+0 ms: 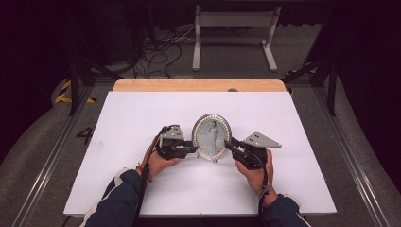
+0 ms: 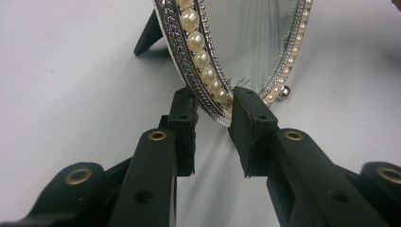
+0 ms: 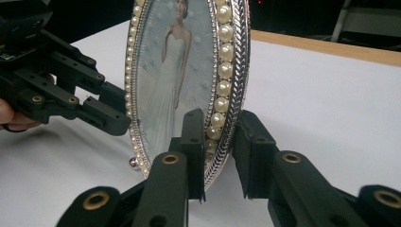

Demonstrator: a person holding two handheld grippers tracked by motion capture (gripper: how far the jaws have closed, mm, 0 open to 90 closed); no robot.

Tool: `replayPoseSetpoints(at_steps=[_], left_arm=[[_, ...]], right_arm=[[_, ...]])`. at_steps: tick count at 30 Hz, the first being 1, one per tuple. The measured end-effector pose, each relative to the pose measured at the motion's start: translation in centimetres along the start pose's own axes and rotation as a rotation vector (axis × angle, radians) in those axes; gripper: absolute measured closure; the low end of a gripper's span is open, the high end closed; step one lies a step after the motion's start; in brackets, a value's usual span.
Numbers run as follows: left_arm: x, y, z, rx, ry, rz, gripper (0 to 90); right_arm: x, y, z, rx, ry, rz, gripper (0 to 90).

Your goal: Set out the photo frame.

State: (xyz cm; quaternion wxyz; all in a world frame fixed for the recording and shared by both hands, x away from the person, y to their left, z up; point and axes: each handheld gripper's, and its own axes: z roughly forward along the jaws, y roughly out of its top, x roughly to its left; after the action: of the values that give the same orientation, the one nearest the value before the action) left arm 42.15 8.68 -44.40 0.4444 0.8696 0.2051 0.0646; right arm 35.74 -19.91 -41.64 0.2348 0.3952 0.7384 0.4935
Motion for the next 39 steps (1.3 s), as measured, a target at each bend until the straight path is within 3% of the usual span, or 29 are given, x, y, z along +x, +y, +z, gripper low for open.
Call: replayPoseSetpoints(at_steps=[20, 32, 39], left_arm=[[-1.1, 0.0, 0.5, 0.002, 0.003, 0.009, 72.7], [-1.3, 0.0, 0.6, 0.011, 0.011, 0.008, 72.7], [-1.5, 0.0, 0.6, 0.025, 0.025, 0.031, 72.7]], right_arm=[[-1.1, 0.3, 0.5, 0.003, -0.021, -0.008, 72.9], [-1.0, 0.3, 0.6, 0.006, -0.025, -0.023, 72.3], [-0.9, 0.3, 0.7, 0.005, -0.026, -0.037, 71.6]])
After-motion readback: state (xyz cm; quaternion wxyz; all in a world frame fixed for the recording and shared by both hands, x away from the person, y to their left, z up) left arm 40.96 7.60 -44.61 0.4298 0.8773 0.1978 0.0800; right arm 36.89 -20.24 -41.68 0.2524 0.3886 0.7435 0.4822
